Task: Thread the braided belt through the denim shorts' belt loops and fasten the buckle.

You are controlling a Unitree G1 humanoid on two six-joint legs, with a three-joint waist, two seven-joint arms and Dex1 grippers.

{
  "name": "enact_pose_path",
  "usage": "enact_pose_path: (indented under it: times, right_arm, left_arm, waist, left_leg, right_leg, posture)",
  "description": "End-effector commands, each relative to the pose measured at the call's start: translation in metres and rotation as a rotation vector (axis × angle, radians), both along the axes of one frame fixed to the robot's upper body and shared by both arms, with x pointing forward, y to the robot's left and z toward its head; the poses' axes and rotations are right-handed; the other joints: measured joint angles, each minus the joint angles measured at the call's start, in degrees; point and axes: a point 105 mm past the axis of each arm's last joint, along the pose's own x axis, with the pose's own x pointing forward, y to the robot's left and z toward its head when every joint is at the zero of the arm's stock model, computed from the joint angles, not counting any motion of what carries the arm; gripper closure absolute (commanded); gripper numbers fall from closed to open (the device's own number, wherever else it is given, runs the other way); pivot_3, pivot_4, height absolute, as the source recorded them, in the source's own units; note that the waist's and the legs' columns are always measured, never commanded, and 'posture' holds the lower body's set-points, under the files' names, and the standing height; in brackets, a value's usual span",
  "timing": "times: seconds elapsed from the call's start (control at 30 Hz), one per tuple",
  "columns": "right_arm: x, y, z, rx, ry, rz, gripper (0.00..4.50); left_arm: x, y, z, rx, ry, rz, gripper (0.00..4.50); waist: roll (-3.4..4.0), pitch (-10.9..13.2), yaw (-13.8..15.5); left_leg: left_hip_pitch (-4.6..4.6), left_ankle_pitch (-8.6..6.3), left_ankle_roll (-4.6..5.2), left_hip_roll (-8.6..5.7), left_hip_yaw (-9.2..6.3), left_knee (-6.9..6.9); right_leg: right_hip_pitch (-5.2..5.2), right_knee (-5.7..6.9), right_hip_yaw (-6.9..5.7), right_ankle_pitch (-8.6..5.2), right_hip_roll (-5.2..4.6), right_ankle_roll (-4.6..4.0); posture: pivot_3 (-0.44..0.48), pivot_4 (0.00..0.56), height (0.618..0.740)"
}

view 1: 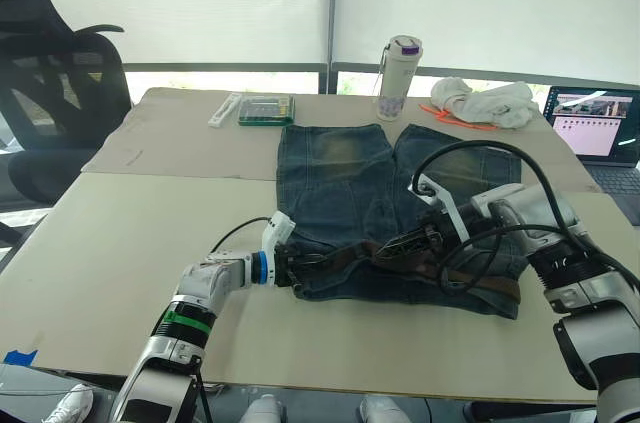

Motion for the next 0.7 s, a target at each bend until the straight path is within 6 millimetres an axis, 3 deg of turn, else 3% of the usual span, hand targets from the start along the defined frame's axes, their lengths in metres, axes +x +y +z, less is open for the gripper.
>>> enact_pose_path:
  times: [0.03, 0.13, 0.27, 0.4, 0.53, 0.63, 0.7]
  right_arm:
    - [-0.020, -0.011, 0.014, 0.118, 0.026, 0.114, 4.49]
    - [-0.026, -0.017, 0.012, 0.122, 0.042, 0.132, 4.49]
    - [-0.006, -0.026, -0.008, 0.011, 0.010, 0.047, 4.49]
    - [0.019, -0.040, -0.032, -0.171, -0.147, -0.014, 4.49]
    - [0.040, -0.037, -0.030, -0.183, -0.258, -0.080, 4.49]
    - [0.058, -0.041, -0.030, -0.264, -0.433, -0.099, 4.49]
    - [0.060, -0.038, -0.028, -0.249, -0.468, -0.087, 4.49]
  left_arm:
    - [-0.001, 0.010, -0.020, 0.079, 0.043, 0.052, 4.50]
    - [-0.001, 0.011, -0.021, 0.081, 0.044, 0.055, 4.50]
    - [-0.003, 0.011, -0.023, 0.084, 0.047, 0.055, 4.50]
    - [-0.003, 0.010, -0.022, 0.080, 0.048, 0.055, 4.50]
    - [-0.003, 0.010, -0.023, 0.084, 0.048, 0.056, 4.50]
    - [-0.003, 0.010, -0.023, 0.086, 0.050, 0.055, 4.50]
    - [-0.004, 0.010, -0.024, 0.086, 0.051, 0.055, 4.50]
  waist:
    - [-0.01, 0.0, 0.1]
    - [-0.01, 0.0, 0.0]
    - [-0.02, 0.0, -0.2]
    - [-0.02, 0.0, -0.2]
    - [-0.02, 0.0, -0.4]
    - [-0.02, 0.0, -0.3]
    - [-0.02, 0.0, -0.3]
  left_leg:
    - [-0.01, 0.00, 0.00, 0.00, 0.00, 0.00]
    - [-0.05, 0.00, 0.00, 0.00, -0.02, -0.01]
    - [0.00, 0.00, 0.00, 0.01, 0.00, -0.01]
    - [0.01, 0.00, 0.00, 0.01, 0.01, -0.01]
    - [0.07, 0.00, 0.00, 0.02, 0.02, -0.01]
    - [0.10, 0.00, 0.00, 0.02, 0.02, -0.01]
    - [0.10, 0.00, 0.00, 0.02, 0.02, -0.01]
  right_leg:
    - [-0.01, 0.00, 0.00, 0.00, 0.00, 0.00]
    - [-0.01, -0.07, -0.03, 0.00, -0.01, 0.01]
    - [0.00, -0.05, 0.00, -0.09, 0.00, 0.16]
    - [0.00, -0.06, -0.01, -0.16, 0.00, 0.27]
    - [0.03, -0.02, 0.01, -0.14, 0.02, 0.24]
    - [0.04, 0.00, 0.02, -0.13, 0.01, 0.23]
    - [0.06, 0.00, 0.02, -0.13, 0.02, 0.22]
  posture:
    - [0.000, 0.150, 0.737]
    - [0.000, 0.150, 0.737]
    - [0.000, 0.150, 0.737]
    - [0.000, 0.150, 0.737]
    - [0.000, 0.150, 0.737]
    - [0.000, 0.150, 0.737]
    - [0.000, 0.150, 0.737]
